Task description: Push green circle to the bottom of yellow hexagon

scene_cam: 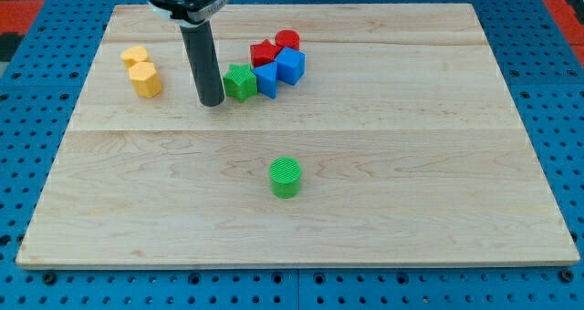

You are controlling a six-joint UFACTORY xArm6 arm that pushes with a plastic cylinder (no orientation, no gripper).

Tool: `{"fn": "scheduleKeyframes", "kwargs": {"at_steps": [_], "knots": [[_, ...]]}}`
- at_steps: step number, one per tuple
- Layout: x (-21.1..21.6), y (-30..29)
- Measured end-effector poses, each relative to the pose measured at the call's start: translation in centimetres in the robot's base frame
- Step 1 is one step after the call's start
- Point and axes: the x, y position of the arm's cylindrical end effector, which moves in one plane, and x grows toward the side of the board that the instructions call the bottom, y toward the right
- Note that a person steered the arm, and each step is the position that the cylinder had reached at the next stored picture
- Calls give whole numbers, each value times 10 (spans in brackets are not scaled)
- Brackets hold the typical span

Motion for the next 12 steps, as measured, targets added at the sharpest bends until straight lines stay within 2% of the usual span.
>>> {"fn": "scheduleKeyframes", "kwargs": {"at_steps": [2,4,5,7,8,9,10,11,12], "knots": [[43,-10],[44,-10],[75,-23],[67,120],[142,123],[145,42],[153,31],[179,26],[194,-60]]}}
